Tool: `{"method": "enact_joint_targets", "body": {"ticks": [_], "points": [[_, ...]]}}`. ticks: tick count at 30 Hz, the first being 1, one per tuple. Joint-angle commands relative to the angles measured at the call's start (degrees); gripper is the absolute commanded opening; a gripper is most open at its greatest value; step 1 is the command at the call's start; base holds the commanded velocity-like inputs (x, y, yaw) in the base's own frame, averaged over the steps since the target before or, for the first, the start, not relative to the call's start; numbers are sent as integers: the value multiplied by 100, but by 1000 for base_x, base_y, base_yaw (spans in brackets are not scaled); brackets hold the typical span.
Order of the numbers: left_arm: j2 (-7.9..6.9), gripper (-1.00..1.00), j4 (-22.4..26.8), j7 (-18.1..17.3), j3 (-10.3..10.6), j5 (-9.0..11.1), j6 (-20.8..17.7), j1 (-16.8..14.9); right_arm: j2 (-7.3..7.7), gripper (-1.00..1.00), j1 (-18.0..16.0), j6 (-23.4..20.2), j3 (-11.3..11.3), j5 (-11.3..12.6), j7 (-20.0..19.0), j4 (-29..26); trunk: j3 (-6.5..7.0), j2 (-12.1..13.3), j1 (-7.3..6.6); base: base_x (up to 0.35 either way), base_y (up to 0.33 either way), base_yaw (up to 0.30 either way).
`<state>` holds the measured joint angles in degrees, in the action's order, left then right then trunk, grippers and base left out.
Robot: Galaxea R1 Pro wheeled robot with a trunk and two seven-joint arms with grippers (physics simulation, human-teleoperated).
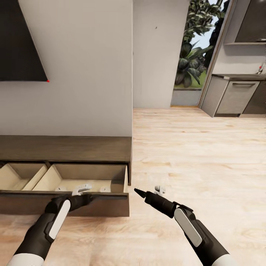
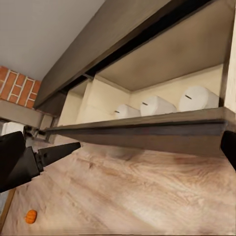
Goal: Place each of the two pumpkins and all three candles from the living room inside a cabinet in the living room (use any cabinet), then make sure every cabinet is closed, and position the cauldron so it is next to a table in the living room.
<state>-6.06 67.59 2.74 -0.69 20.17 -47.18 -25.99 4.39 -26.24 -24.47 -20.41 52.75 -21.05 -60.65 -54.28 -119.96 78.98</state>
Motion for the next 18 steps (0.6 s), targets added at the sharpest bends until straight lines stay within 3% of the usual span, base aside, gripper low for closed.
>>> {"method": "enact_joint_targets", "body": {"ticks": [1, 7, 10, 13, 18], "points": [[0, 100, 3, 27, -51, 59, -26, -2, 3, 100, -4, -22, -7, 41, 4, -2, -5, -2, -4, -331, 131, 0], [-2, 100, 0, 9, -137, 48, -28, -2, 0, 100, -4, -22, -6, 51, 4, 0, -5, -2, -4, -323, 146, 0], [-164, 100, -39, 2, -141, 82, -25, -2, 0, 100, -4, -22, -6, 51, 4, 0, -5, -2, -4, -281, 178, 0], [-334, 100, -51, -3, -146, 286, -26, -2, 0, 100, -4, -24, -6, 48, 4, -8, -5, -2, -4, -254, 201, 0], [-394, 100, -61, -2, -142, 517, -19, -2, 0, 100, -4, -51, -6, 44, 18, -53, -5, -2, -4, -167, 250, 0]]}}
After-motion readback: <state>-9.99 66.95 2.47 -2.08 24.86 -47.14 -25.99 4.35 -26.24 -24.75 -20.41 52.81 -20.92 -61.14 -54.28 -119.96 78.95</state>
